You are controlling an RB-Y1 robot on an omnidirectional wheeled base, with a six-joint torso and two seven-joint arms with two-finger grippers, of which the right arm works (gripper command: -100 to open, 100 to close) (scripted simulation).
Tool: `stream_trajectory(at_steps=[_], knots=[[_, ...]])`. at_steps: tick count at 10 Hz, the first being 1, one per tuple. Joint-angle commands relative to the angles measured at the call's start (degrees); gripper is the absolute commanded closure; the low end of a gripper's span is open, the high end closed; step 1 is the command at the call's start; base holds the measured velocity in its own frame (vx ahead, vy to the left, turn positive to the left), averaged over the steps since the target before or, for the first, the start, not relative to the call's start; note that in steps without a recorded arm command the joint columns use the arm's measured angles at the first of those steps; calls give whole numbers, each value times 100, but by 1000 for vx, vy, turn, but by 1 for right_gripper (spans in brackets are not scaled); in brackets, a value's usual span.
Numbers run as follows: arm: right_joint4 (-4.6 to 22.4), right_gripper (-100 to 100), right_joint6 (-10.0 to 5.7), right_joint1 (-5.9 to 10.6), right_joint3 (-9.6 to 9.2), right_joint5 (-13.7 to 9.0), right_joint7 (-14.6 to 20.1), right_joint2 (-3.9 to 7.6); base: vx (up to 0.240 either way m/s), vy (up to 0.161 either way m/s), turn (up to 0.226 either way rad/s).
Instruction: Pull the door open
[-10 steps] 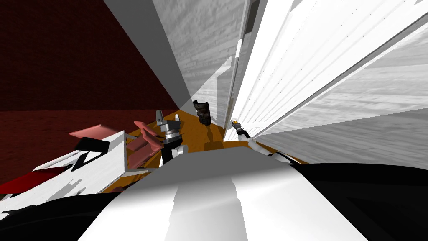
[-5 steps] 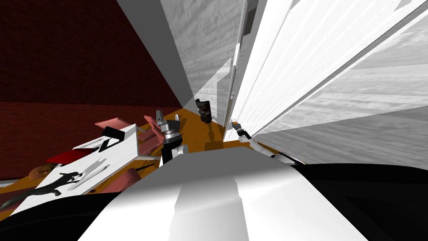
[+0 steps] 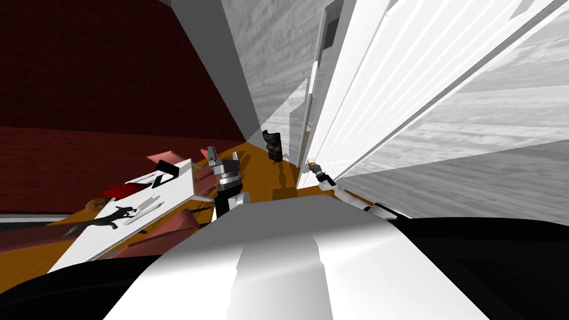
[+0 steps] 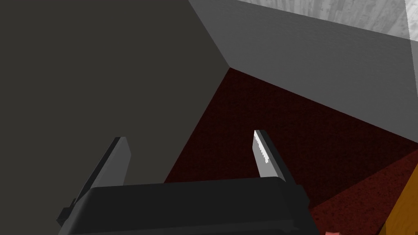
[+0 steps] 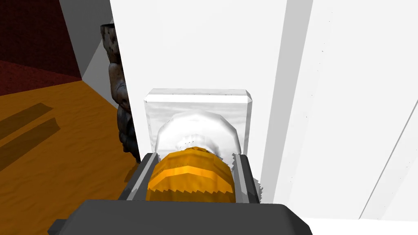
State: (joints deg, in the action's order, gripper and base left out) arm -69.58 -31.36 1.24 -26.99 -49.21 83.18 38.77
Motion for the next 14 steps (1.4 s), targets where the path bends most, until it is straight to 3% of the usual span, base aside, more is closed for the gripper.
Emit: stream_trajectory(at_steps=[1, 6, 7, 14], knots=[[-53, 100, -100, -26, -140, 29, 121, 107, -177, -108, 125], [-183, 100, -321, -115, -423, 79, 394, 408, -180, -97, 103], [-156, 100, -273, -100, -389, 71, 347, 367, -78, -36, 25], [-234, 100, -688, -219, -780, 182, 765, 798, -165, -92, 117]])
